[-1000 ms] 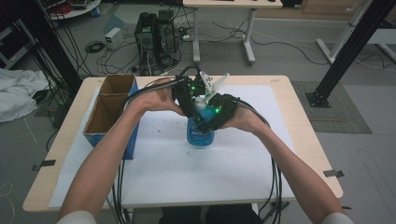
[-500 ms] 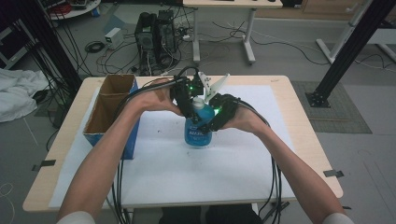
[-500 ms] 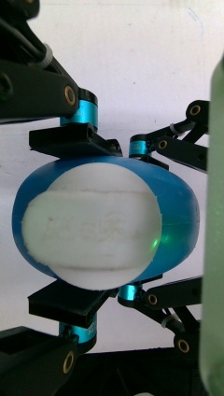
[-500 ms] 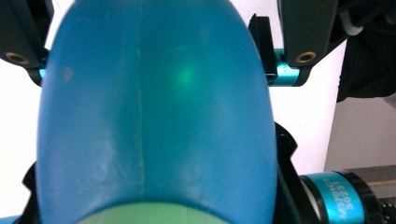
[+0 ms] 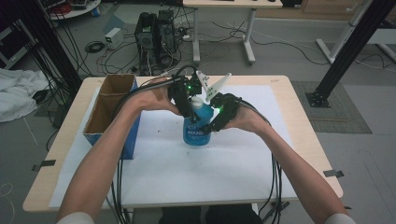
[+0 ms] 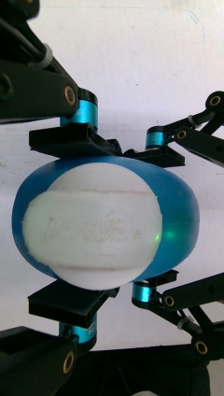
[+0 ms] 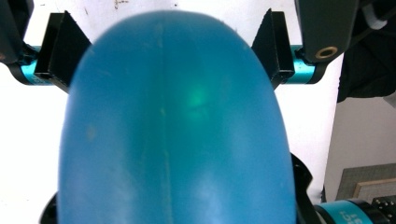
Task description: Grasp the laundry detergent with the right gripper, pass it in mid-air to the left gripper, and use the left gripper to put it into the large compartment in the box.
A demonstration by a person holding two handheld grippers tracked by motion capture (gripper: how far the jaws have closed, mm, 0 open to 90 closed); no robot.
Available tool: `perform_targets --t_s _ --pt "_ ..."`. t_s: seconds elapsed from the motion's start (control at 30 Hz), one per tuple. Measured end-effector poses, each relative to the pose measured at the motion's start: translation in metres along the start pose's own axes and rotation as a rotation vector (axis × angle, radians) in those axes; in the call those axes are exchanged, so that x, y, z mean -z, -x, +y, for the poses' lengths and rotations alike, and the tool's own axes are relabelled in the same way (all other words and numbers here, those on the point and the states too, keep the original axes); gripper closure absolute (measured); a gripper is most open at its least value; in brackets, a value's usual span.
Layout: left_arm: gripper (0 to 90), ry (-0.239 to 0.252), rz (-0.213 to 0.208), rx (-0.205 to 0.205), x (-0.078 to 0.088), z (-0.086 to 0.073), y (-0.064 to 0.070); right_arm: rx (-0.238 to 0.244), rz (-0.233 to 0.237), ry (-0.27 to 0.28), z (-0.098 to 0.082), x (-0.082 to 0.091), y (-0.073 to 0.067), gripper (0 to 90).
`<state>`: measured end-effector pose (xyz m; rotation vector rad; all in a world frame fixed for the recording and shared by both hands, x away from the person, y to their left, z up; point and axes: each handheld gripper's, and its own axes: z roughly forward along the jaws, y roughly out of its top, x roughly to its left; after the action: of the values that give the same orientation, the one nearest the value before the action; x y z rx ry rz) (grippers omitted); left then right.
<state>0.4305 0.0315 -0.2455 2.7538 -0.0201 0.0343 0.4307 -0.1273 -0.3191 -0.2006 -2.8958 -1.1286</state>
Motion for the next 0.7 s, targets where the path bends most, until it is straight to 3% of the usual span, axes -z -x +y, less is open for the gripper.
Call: perform_targets --t_s 0.23,0.47,0.57,0.67,0.7 --pt "38.5 -0.003 -0.002 0.009 0.002 -0.002 0.001 0.010 0.020 0.007 -0.001 0.001 0.001 22.5" --pt "38.5 -0.015 0.003 0.003 0.006 -0.005 0.000 0.007 0.003 -0.009 -0.002 0.004 -0.001 21.6" --pt "38.5 -0.018 0.010 0.009 0.010 -0.007 0.001 -0.001 -0.023 -0.026 -0.004 0.005 -0.001 13.2" --pt "38.5 -0.023 0.019 0.016 0.015 -0.009 0.002 -0.021 -0.020 -0.054 -0.007 0.008 -0.001 13.3" --pt "38.5 -0.023 0.022 0.020 0.016 -0.009 0.002 -0.005 -0.033 -0.049 -0.008 0.009 0.000 13.2"
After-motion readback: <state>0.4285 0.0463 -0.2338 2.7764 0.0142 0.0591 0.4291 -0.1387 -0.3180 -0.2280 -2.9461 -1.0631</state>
